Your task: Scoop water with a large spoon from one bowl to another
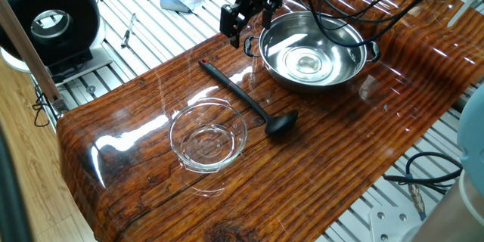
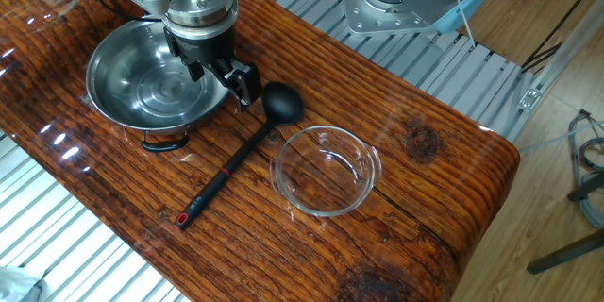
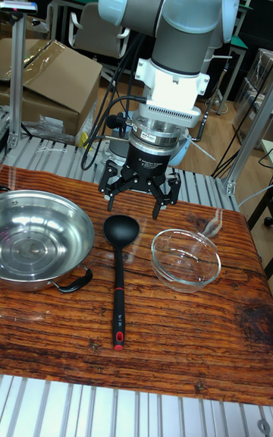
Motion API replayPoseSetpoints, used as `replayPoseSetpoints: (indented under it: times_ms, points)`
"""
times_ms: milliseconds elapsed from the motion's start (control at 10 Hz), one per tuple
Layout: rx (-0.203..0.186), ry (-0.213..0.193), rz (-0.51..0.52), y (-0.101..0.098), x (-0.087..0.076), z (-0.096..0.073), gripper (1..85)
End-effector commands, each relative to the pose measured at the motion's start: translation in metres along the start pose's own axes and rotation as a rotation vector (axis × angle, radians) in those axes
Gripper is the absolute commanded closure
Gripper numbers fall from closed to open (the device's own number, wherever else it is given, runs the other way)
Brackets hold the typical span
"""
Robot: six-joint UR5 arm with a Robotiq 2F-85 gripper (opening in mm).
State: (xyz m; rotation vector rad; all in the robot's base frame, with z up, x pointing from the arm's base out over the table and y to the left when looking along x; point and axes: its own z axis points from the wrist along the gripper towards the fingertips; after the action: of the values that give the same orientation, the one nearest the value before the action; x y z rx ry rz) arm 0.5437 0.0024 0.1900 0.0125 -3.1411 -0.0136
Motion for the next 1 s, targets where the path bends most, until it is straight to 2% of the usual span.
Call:
replayPoseSetpoints:
  times_ms: [0,900]
  points:
    - [0.0,-0.173,-0.19,0.0067,-0.0444,-0.0037,84.7]
    - [-0.011,-0.166,-0.179,0.0102,-0.0432,-0.0026,84.7]
